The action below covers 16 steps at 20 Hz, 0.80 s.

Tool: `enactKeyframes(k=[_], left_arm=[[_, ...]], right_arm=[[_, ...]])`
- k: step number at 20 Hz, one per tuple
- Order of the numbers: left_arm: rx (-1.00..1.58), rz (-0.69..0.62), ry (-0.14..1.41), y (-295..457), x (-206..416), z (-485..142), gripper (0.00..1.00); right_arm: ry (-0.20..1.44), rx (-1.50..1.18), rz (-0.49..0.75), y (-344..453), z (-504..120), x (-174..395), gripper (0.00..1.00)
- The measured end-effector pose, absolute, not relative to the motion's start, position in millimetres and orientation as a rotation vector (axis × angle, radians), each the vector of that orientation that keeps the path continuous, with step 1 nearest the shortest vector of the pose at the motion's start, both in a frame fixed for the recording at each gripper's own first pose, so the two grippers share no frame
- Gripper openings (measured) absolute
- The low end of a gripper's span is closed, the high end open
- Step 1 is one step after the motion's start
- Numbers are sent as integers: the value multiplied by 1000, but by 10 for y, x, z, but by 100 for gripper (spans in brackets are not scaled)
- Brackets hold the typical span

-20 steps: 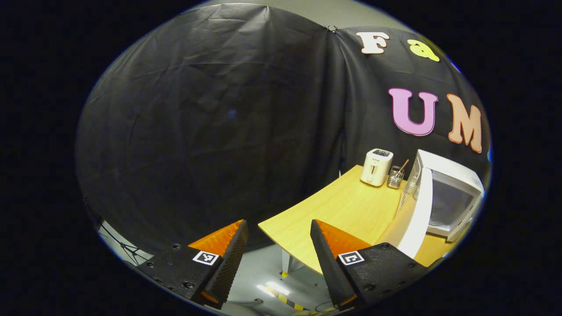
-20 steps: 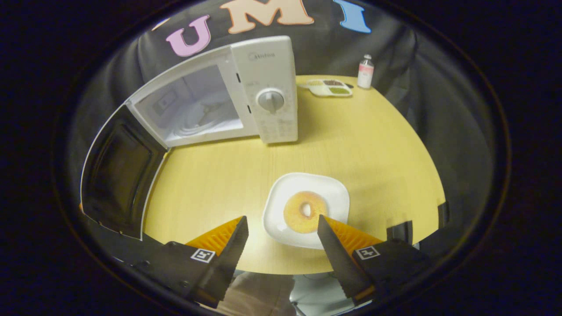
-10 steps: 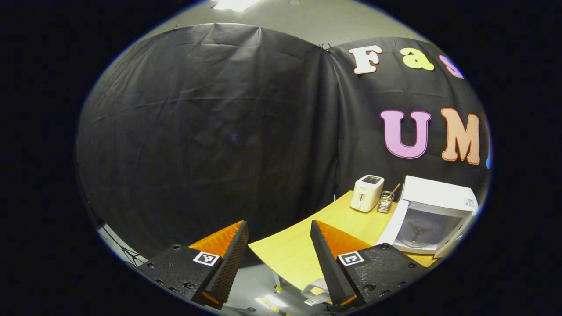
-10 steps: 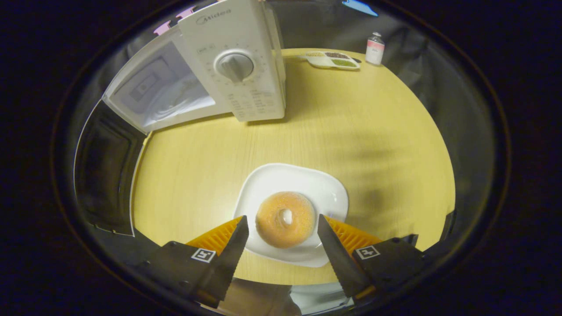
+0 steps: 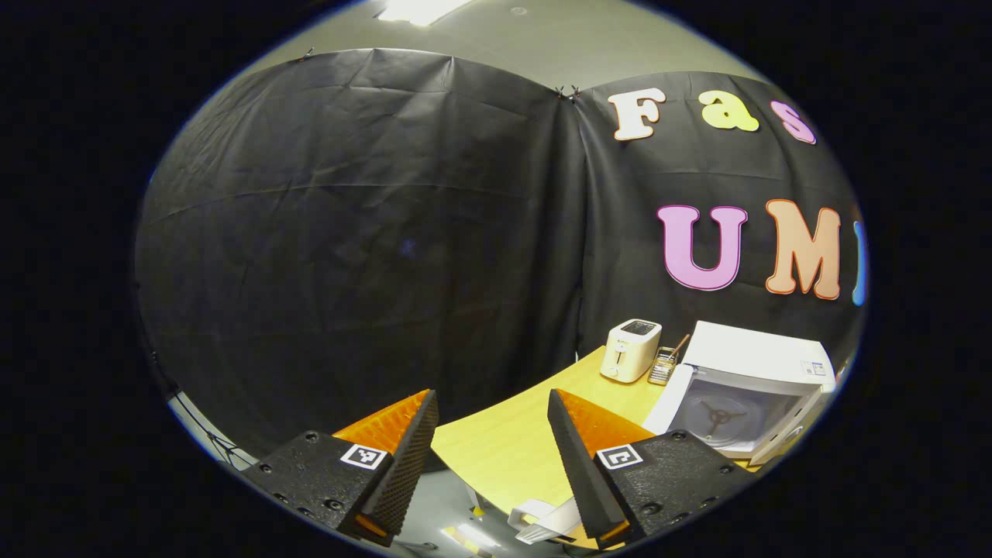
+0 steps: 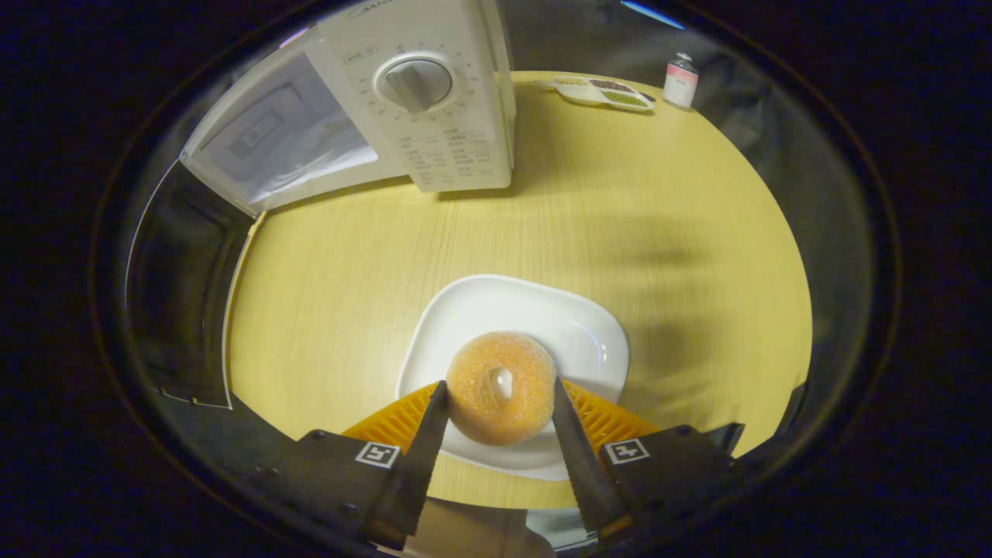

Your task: Open the microwave oven with the left hand, put the food in, and close the microwave oven.

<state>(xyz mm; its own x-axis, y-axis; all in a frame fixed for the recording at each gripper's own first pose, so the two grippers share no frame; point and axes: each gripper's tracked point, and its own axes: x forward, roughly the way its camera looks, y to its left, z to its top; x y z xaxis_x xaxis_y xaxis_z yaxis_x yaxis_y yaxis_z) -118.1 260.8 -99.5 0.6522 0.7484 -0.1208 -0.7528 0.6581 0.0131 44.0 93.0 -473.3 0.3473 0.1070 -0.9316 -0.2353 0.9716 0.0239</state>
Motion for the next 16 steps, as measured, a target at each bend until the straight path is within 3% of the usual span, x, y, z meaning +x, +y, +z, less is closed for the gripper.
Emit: enactKeyframes(k=[2,6,7,8,16], left_arm=[[-39,854,129,2629,-1173,-1036,83],[-53,825,147,2654,-1088,-1099,83],[-52,816,151,2675,-1071,-1126,83],[-52,805,155,2684,-1052,-1142,83],[-56,670,212,2856,-884,-1349,83]], right_arm=[[1197,-100,229,966,-4696,424,66],[1196,-33,238,1088,-4607,378,67],[1191,-9,237,1138,-4570,364,72],[1185,16,236,1193,-4536,355,67],[1082,194,239,1880,-4242,211,66]])
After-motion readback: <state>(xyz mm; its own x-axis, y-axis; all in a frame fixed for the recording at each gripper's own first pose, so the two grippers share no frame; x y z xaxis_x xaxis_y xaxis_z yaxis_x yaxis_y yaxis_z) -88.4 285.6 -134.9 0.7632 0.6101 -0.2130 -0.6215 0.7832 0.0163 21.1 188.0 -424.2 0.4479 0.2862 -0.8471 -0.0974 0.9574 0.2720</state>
